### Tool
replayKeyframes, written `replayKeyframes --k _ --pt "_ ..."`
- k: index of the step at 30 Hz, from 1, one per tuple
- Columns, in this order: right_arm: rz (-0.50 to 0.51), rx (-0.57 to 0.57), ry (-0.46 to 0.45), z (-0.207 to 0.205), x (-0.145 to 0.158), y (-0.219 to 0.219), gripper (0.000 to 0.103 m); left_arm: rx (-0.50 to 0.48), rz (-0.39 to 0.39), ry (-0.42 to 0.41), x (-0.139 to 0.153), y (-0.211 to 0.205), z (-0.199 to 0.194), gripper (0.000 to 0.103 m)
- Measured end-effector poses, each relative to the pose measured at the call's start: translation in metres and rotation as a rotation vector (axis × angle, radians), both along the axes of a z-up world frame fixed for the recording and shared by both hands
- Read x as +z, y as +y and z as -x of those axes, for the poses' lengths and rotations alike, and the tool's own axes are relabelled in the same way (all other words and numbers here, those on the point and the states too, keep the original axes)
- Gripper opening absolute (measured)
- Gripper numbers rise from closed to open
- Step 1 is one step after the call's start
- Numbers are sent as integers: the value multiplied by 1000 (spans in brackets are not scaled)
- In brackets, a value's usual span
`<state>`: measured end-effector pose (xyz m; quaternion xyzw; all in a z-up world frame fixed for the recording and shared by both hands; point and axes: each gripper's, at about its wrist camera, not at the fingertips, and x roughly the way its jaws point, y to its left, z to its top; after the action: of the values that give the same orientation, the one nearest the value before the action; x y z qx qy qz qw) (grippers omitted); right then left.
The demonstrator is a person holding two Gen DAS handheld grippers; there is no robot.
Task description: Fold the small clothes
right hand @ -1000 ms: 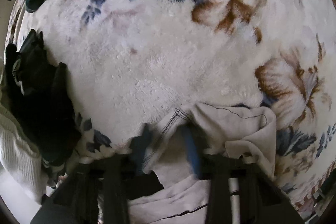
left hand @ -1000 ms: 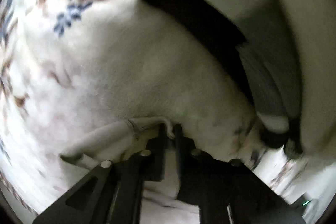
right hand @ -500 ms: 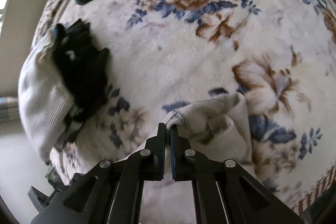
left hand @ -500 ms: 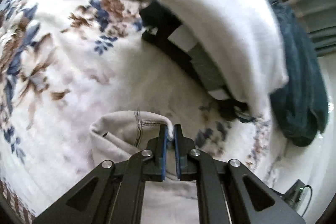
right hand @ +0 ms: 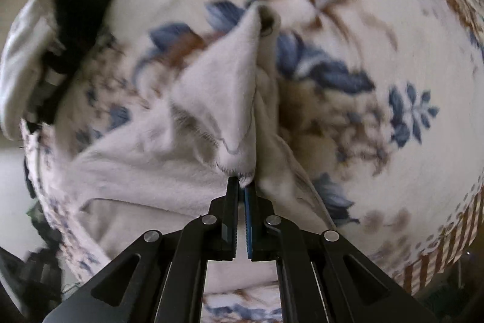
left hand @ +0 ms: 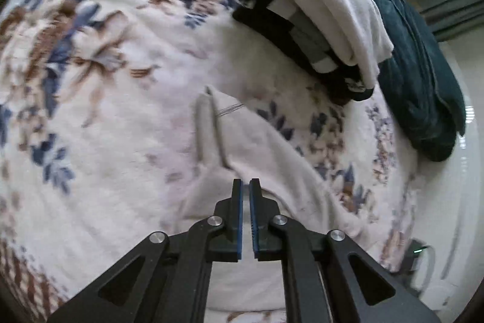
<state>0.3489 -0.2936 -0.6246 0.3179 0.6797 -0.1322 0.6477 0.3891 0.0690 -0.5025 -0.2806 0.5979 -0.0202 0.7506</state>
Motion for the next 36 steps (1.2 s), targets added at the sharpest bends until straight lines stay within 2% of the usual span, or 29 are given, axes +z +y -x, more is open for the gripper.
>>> replayKeyframes --k 1,3,5,9,13,14,15,17,19,23,25,26,28,29,30,32,36 --pt "-1 2 9 1 -6 0 4 -1 27 22 -4 -2 -6 9" --pt "3 5 16 0 -13 0 4 26 103 50 -15 1 -16 36" --pt "5 5 12 -4 -13 -1 4 79 182 70 -29 7 -25 48" --pt "1 4 7 -13 -5 -4 4 108 197 120 -48 4 -42 48" --pt "1 -2 -15 -19 5 -9 4 43 110 180 -63 -14 -53 45" --pt "-3 -10 -17 -21 8 -10 4 21 76 175 -64 -20 -54 33" --pt "-7 -18 -20 -23 10 -13 4 -5 42 158 -62 -26 -56 0" --pt "-13 -34 -29 -24 14 -17 4 -37 -19 125 -55 -34 -58 0" --pt "-17 -42 -38 -25 17 -19 4 -21 -31 51 -39 -33 -57 0" --pt "-29 -49 -55 -32 20 -19 4 65 19 -12 -15 -16 -52 0" --pt "-34 -54 -54 -34 19 -19 4 87 75 34 -20 -9 -52 1" --pt "-37 -58 -50 -33 19 -19 4 115 128 124 -37 -3 -52 3" --pt "-42 -73 -38 -33 15 -19 4 171 195 241 -64 2 -50 20" --pt "-50 -89 -31 -32 11 -20 4 217 254 277 -78 8 -46 29" --pt "-57 -100 -23 -32 9 -21 4 236 275 297 -85 10 -44 33" --pt "-60 -113 -17 -32 6 -24 4 231 291 316 -96 11 -42 35" --pt "-65 -123 -15 -37 3 -23 4 165 250 338 -103 4 -48 36"
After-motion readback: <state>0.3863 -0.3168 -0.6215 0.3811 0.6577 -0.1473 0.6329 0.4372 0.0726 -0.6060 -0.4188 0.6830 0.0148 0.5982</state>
